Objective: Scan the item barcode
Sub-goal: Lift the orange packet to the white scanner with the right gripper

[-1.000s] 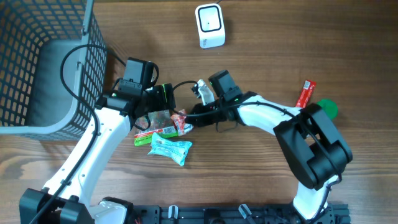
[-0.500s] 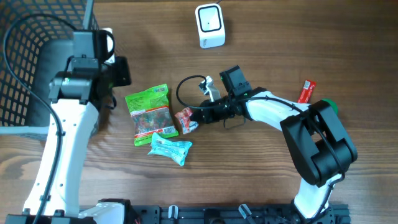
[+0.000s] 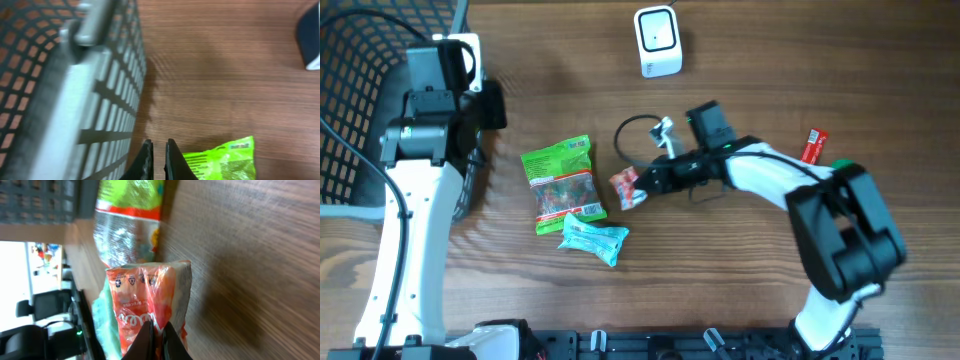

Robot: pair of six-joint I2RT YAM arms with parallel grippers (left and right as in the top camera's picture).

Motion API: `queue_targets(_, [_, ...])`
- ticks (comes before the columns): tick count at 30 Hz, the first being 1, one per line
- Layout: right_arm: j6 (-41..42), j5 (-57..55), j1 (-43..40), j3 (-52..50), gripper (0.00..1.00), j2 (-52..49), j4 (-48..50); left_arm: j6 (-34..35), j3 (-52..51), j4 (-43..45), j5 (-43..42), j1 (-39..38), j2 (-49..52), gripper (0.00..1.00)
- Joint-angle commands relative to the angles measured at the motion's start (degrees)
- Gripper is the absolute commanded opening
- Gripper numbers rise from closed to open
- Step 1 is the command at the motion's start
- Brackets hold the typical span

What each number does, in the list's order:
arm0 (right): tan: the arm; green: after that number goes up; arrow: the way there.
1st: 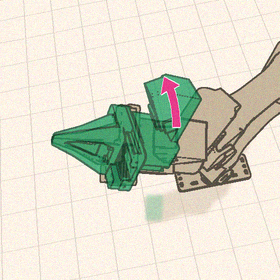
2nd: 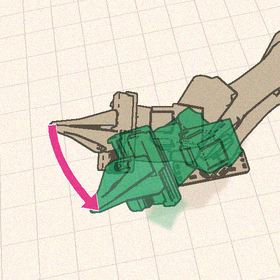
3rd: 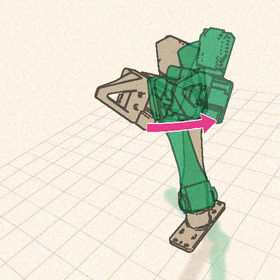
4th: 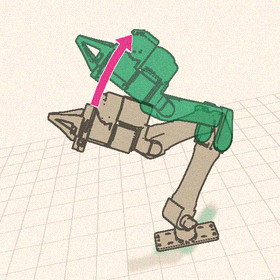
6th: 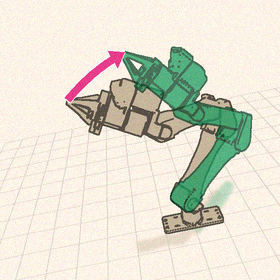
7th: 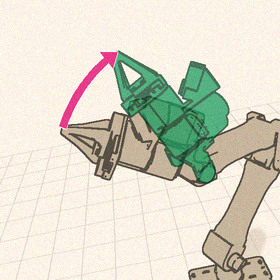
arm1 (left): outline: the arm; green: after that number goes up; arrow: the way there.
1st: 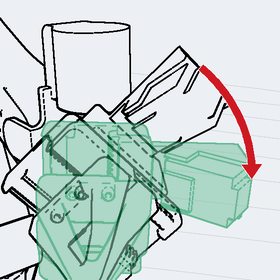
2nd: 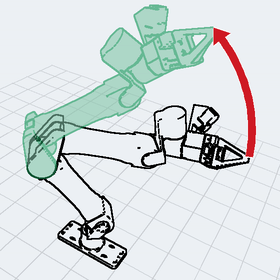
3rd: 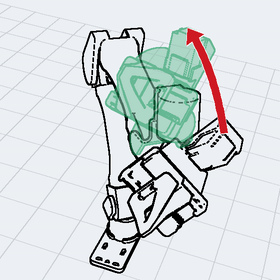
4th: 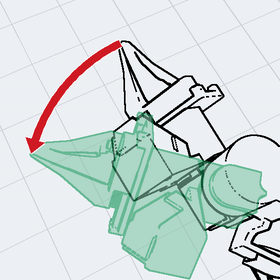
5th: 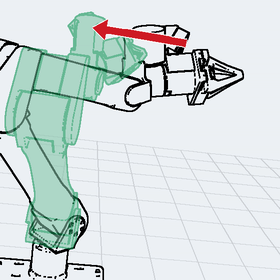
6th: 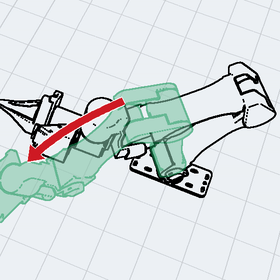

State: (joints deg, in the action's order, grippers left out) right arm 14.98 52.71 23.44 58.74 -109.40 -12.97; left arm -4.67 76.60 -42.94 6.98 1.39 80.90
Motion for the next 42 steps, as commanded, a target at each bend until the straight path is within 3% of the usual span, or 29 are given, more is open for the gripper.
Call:
queue_targets(1, [-10.75, 9.53, -5.84, -0.17, 0.04, 7.87, -7.87, -0.90, 0.94, 1.16, -5.05, -3.08, -0.72, 0.10])
queue_targets(3, [-19.89, 15.45, -10.75, -0.17, 0.04, 11.43, -17.97, 0.31, 0.94, 1.62, -5.07, -3.74, -0.70, 0.17])
queue_targets(6, [-30.73, 27.21, -18.71, -0.17, 0.04, 15.65, -31.23, 2.58, 0.94, 1.60, -9.64, -3.74, -0.66, 0.54])
queue_targets(7, [-32.17, 29.40, -20.24, -0.17, 0.04, 16.52, -33.97, 2.58, 0.94, 1.38, -12.04, -3.76, -0.59, 0.59])
queue_targets(11, [-32.81, 36.15, -21.22, -0.17, 0.04, 19.41, -37.11, 4.76, 0.92, -1.68, -16.37, -3.76, -0.39, 0.75])
queue_targets(12, [-32.81, 39.01, -21.22, -0.17, 0.04, 20.11, -37.00, 5.97, 0.92, -2.32, -16.39, -3.76, -0.33, 0.89])
queue_targets(16, [-25.03, 40.30, -21.27, 0.02, 0.04, 24.26, -34.95, 12.92, 0.85, -5.95, -16.39, -3.85, -0.11, 0.99])
queue_targets(20, [-18.56, 40.28, -21.27, 0.02, 0.04, 27.80, -31.19, 14.16, -0.22, -6.21, -16.39, -3.91, 0.13, 1.00])
queue_targets(23, [-18.43, 36.41, -21.27, 0.02, 0.04, 28.26, -29.14, 14.14, -0.31, -6.14, -16.37, -3.89, 0.83, 1.00])
queue_targets(26, [-17.77, 9.09, -20.87, 0.00, 0.04, 28.26, -28.68, 14.14, -0.31, -6.19, -16.37, -3.89, 0.87, 1.00])
queue_targets(28, [-16.13, -2.27, -20.02, -0.11, 0.04, 28.26, -28.50, 14.14, -0.31, -6.19, -16.37, -3.89, 0.87, 1.00])
queue_targets(32, [-8.48, -12.59, -18.88, 0.87, 0.04, 28.26, -24.74, 14.14, -0.31, -6.19, -16.37, -3.89, 0.87, 1.00])
queue_targets(34, [-7.28, -16.20, -18.88, 7.02, 0.04, 28.24, -29.29, 14.14, -0.31, -6.19, -16.37, -3.89, 0.87, 1.00])
queue_targets(37, [-5.99, -27.69, -17.99, 24.72, 0.04, 25.75, -41.05, 14.14, -0.31, -6.19, -16.37, -3.89, 0.87, 1.00])
queue_targets(40, [-5.97, -38.47, -13.03, 44.33, 0.04, 16.65, -50.71, 14.14, -0.31, -6.19, -16.37, -3.89, 0.87, 1.00])
queue_targets(42, [-5.99, -45.42, -8.26, 51.80, 0.04, 9.09, -49.24, 14.14, -0.31, -6.19, -16.37, -3.89, 0.87, 1.00])
